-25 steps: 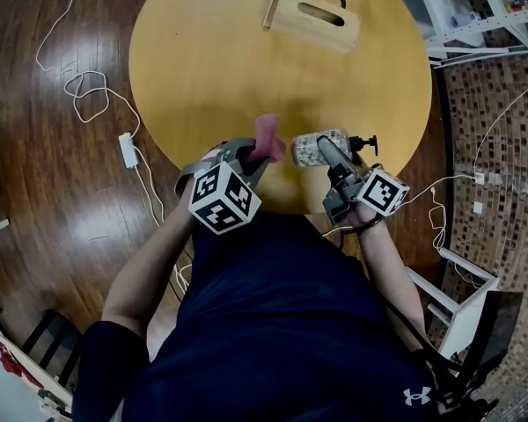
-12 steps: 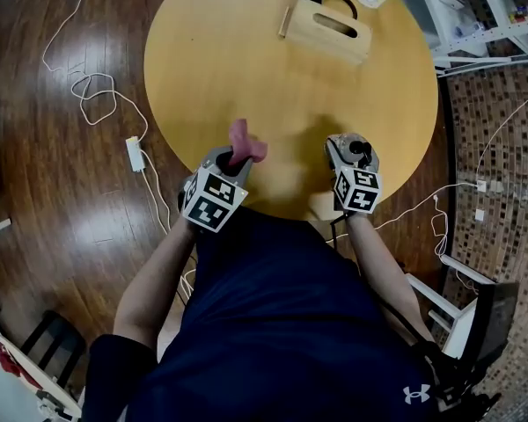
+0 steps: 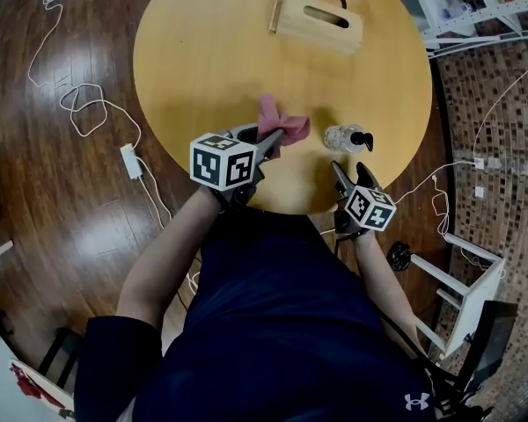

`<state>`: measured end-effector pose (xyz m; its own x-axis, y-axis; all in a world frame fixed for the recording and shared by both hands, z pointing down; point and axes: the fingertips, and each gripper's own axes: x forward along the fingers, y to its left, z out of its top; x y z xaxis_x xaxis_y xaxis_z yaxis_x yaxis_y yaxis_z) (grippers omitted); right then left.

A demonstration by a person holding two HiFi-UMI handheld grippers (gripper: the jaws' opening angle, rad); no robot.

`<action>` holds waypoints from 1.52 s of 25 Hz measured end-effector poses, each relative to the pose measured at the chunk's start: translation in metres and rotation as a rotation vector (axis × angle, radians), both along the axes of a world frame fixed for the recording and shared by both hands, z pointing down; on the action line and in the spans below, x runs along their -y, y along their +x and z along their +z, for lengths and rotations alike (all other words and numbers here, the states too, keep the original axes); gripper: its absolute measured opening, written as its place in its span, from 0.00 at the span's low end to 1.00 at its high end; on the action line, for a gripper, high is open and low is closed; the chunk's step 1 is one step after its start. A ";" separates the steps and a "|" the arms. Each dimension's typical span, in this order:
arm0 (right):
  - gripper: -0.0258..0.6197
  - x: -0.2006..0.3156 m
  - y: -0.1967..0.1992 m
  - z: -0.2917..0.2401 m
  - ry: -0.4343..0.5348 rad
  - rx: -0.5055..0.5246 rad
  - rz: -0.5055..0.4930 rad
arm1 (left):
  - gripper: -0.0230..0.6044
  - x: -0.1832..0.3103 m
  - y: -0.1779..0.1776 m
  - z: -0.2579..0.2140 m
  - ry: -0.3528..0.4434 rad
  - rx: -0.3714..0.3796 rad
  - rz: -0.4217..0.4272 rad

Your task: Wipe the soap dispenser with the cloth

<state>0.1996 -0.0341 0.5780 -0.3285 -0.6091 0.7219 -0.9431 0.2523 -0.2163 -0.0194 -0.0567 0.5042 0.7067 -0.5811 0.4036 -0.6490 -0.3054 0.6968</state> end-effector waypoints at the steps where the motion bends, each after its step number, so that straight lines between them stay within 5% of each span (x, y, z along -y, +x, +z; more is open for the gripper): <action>1: 0.62 -0.012 0.004 -0.003 -0.010 0.015 0.027 | 0.15 -0.002 0.003 0.018 -0.042 0.060 0.022; 3: 0.60 -0.031 0.011 -0.013 -0.007 0.024 0.062 | 0.29 -0.011 0.001 0.068 -0.161 0.232 0.058; 5: 0.59 -0.038 0.013 -0.024 0.014 0.024 0.066 | 0.50 -0.019 -0.015 0.098 -0.248 0.303 0.020; 10: 0.57 -0.049 0.007 -0.038 0.054 0.052 0.028 | 0.61 -0.036 -0.071 0.084 -0.208 0.376 -0.120; 13: 0.49 -0.059 -0.006 -0.050 0.075 0.113 -0.010 | 0.56 -0.059 -0.080 0.059 -0.128 0.377 -0.100; 16: 0.30 -0.059 -0.032 -0.067 0.113 0.215 -0.087 | 0.44 -0.077 -0.082 0.024 -0.003 0.454 -0.074; 20: 0.08 -0.081 -0.055 -0.092 0.161 0.320 -0.186 | 0.37 -0.116 -0.048 -0.020 0.125 0.515 -0.087; 25: 0.06 -0.144 -0.032 -0.125 0.246 0.422 -0.200 | 0.04 -0.188 0.042 -0.062 0.214 0.424 -0.136; 28: 0.06 -0.185 -0.018 -0.126 0.264 0.395 -0.233 | 0.04 -0.245 0.087 -0.061 0.230 0.447 -0.042; 32: 0.06 -0.236 -0.010 -0.112 0.254 0.365 -0.243 | 0.04 -0.303 0.100 -0.050 0.259 0.546 0.051; 38: 0.06 -0.267 -0.017 -0.123 0.355 0.256 -0.299 | 0.04 -0.316 0.110 -0.058 0.315 0.522 0.092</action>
<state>0.1825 0.2330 0.4552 -0.6640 -0.6542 0.3621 -0.7470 0.6018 -0.2825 0.0904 0.2596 0.4458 0.5147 -0.6750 0.5286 -0.8415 -0.5157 0.1609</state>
